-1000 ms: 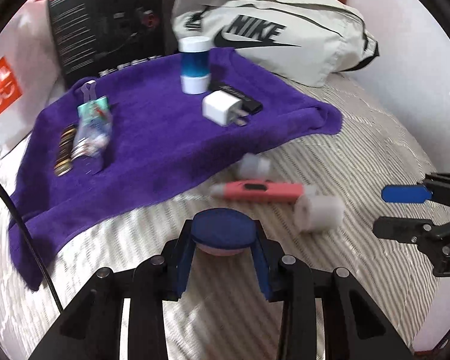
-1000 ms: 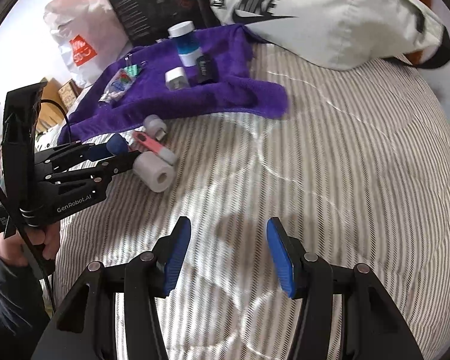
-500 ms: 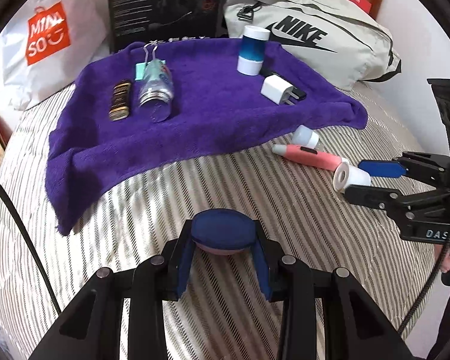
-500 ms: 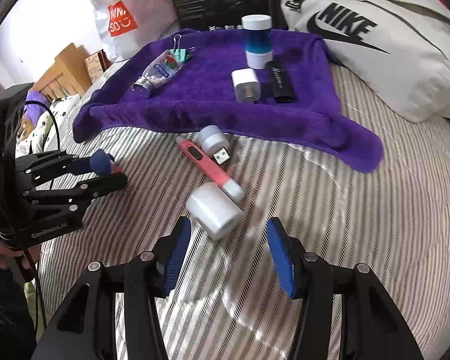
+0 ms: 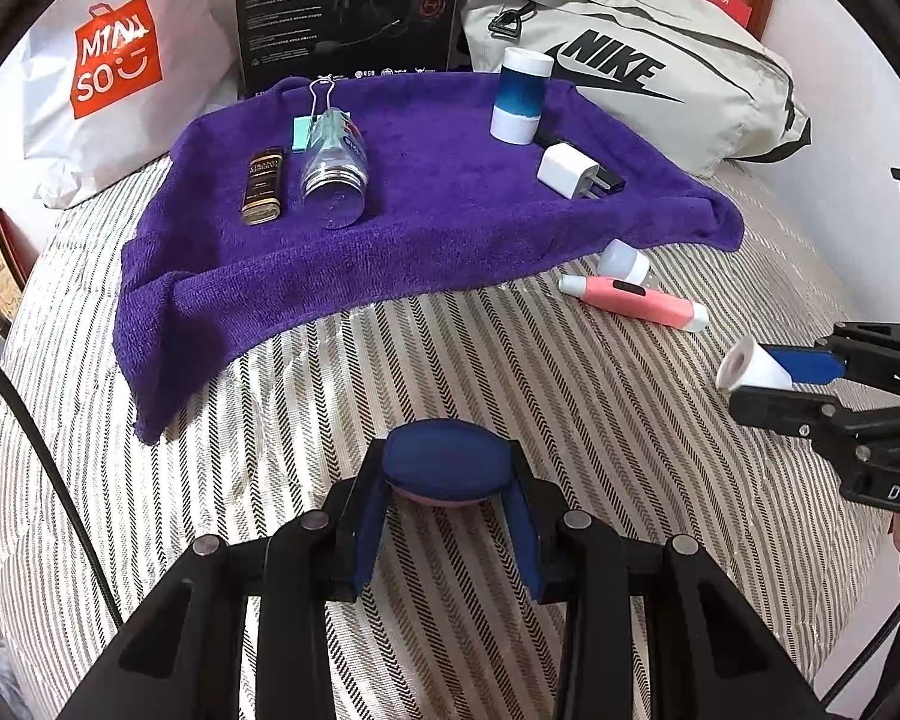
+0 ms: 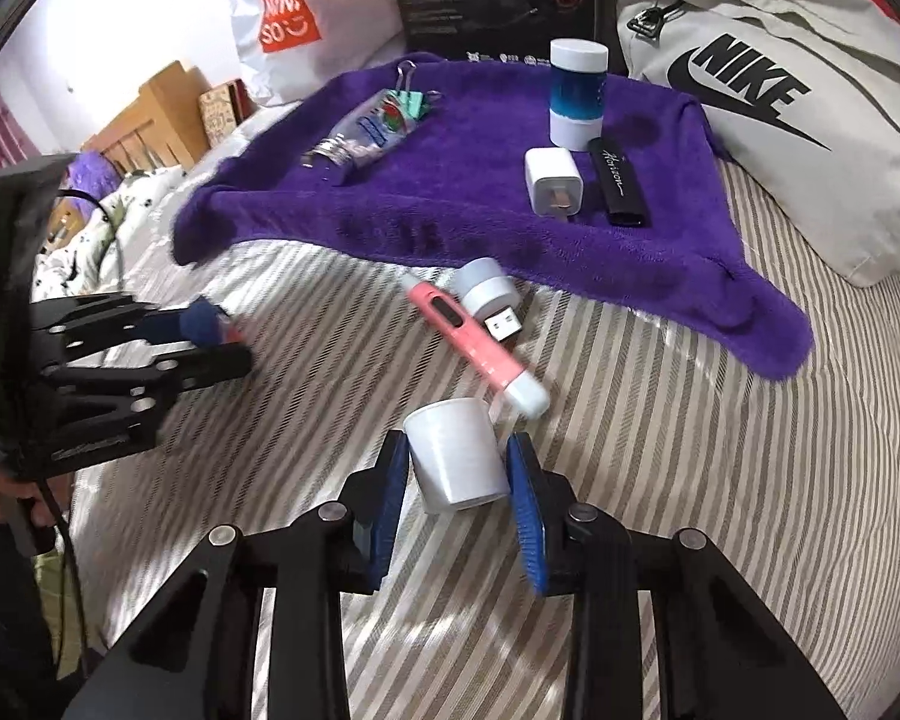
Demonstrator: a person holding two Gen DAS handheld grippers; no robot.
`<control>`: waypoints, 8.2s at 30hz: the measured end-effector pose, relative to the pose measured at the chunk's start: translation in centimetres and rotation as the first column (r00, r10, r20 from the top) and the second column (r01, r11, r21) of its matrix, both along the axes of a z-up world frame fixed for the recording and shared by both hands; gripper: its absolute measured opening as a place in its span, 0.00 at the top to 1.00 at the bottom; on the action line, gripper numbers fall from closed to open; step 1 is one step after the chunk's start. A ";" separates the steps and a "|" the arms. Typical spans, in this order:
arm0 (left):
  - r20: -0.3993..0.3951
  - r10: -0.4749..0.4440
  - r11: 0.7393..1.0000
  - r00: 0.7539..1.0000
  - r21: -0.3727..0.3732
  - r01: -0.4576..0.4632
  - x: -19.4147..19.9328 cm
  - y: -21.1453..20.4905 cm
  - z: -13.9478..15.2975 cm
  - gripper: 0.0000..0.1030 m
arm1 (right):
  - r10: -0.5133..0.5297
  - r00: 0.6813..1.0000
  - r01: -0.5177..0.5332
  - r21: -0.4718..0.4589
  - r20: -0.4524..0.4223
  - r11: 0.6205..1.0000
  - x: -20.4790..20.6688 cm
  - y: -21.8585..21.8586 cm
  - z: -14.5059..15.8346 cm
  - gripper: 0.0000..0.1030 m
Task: Organize rigid objects
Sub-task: 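Carry the pink container with the left gripper while the right sets the tape roll on the towel, then regrasp the tape roll with the right gripper and stand it upright while the left holds the container, then lower the pink container onto the towel and open the left gripper, then move the left gripper toward the pink highlighter beside the towel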
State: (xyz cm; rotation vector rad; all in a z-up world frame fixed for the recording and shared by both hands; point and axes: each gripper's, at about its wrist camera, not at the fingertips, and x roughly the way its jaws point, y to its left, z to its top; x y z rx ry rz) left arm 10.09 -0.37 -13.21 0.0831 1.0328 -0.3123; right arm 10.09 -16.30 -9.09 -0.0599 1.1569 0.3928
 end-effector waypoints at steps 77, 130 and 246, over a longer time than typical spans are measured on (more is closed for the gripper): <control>-0.002 0.110 0.993 0.994 -0.045 -0.110 12.9 6.1 2.1 0.67 | -0.033 0.999 0.033 -0.014 -0.007 0.999 18.8 2.8 -1.4 0.80; -0.034 0.069 0.995 0.997 -0.068 -0.071 12.4 5.9 1.3 0.67 | -0.113 0.993 0.115 -0.067 0.027 0.991 25.1 7.2 -2.8 0.67; -0.061 0.165 0.978 0.984 0.143 -0.155 5.2 -13.0 -0.2 0.21 | -0.274 0.957 0.281 0.076 -0.098 0.957 -5.4 -13.3 1.7 0.42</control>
